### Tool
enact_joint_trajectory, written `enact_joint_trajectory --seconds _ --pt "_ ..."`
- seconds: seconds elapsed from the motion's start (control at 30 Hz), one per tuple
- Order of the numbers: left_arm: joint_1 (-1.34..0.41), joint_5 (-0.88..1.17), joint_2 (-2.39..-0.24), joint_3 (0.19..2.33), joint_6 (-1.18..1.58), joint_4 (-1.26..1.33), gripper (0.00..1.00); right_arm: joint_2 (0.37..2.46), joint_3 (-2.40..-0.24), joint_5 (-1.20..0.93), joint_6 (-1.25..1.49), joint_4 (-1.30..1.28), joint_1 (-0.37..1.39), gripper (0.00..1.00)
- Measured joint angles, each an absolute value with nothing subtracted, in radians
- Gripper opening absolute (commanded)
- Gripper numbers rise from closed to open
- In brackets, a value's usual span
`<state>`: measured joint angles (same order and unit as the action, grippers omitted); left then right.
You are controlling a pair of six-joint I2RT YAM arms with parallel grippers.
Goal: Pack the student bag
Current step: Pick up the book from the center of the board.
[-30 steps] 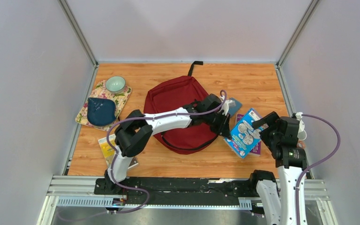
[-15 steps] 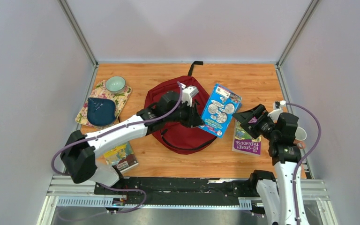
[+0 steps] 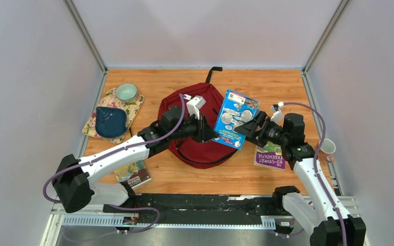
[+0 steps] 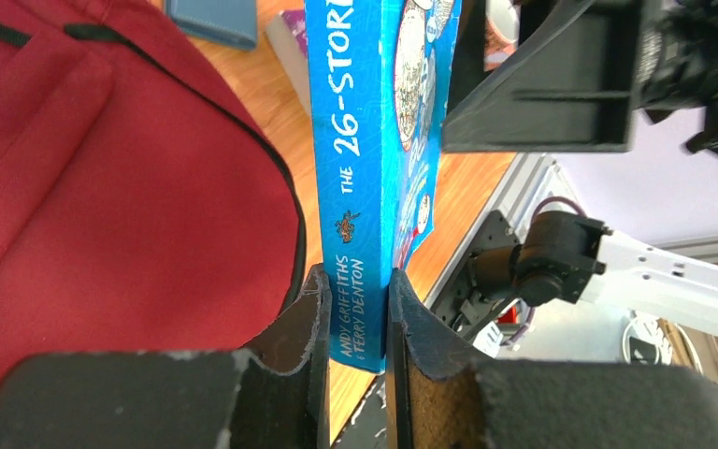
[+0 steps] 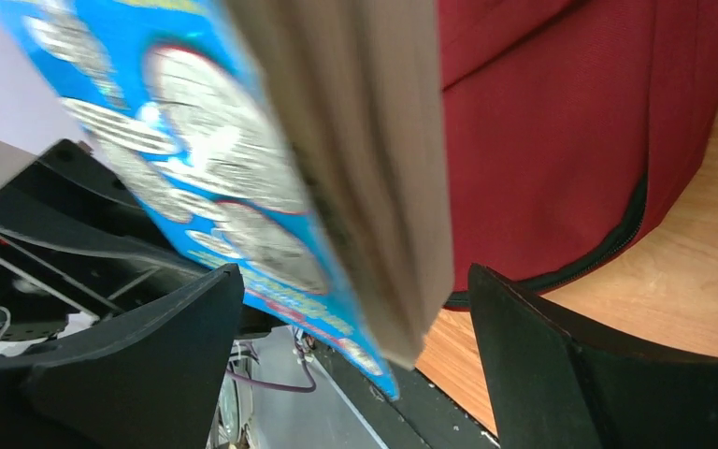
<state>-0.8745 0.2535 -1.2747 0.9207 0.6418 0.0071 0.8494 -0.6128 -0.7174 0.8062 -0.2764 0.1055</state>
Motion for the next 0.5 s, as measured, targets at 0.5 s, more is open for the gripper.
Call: enact_joint_trajectory --seconds 0.5 --pt "-0.842 0.305 -1.218 0.852 0.770 0.242 0.00 0.878 -0.447 -0.800 0.997 0.160 0.133 0.95"
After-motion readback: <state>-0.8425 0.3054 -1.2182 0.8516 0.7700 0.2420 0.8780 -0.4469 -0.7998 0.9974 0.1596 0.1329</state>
